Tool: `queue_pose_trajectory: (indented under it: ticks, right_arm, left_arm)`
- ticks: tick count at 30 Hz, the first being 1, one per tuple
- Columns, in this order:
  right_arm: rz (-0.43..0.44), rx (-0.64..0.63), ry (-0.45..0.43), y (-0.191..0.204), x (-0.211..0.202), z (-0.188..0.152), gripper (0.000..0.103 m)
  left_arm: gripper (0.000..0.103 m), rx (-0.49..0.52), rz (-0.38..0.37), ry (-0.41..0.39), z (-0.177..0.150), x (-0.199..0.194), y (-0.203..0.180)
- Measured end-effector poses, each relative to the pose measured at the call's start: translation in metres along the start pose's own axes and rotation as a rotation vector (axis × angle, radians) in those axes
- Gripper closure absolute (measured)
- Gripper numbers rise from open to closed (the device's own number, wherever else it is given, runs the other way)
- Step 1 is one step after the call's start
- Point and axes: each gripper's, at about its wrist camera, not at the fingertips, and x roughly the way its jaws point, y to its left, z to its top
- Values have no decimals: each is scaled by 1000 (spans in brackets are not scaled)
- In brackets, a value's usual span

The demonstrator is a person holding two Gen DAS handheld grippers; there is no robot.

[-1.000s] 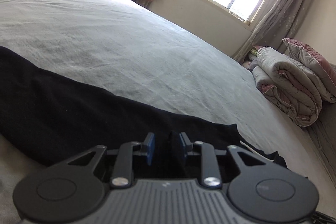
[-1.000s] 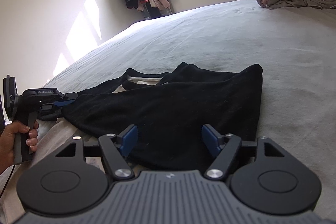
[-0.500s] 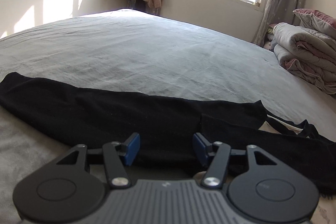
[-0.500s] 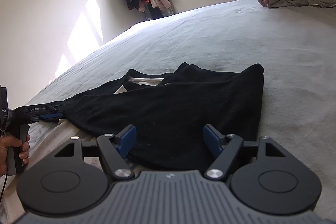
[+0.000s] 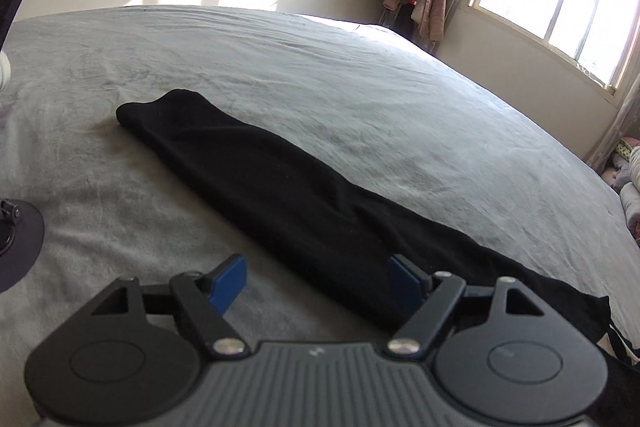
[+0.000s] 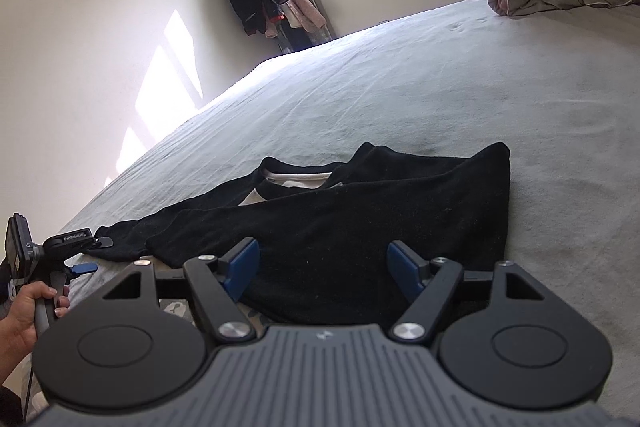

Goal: Fold clothes

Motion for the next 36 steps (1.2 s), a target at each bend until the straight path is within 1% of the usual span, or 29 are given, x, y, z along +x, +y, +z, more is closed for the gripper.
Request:
queue_pose_trajectory:
  ticks: [4,12,15,16,17,19,20,23,27,30,36]
  right_arm:
    - [-15,-11,3,2,2,0,28]
    - [-14,-13,2,4,3,0,28]
    - [-22,-14,3,4,3,-1,28]
    - [-25,-15,3,3,3,-1,28]
    - [-31,-16,1,3,3,-1,28]
    - [-44,-12,-11,1,0,1,28]
    - [-51,-10,-17,-1,-1,2,28]
    - [-69,9,-39,-6,-6,4,28]
    - [-79,63,-53,-16,-9,7,28]
    - [-81,77,-52,-19,-9,7,28]
    - [-74,74,-48,-18,-9,7,28]
  left_arm:
    - [24,-32,41,-45,7,9,6]
    - [24,-152,94,-125,24,28,21]
    - [25,-177,118,-158,28,35,24]
    - [29,-181,126,-166,29,37,25]
    - [36,-185,133,-172,30,38,25]
    - [91,-196,136,-164,31,41,26]
    - [97,-206,127,-166,32,41,27]
    - [97,-216,88,-200,33,32,26]
    - [97,-136,18,-247,41,16,8]
    - [97,-96,-55,-279,49,0,-9]
    - [97,-63,-242,-337,59,-43,-47]
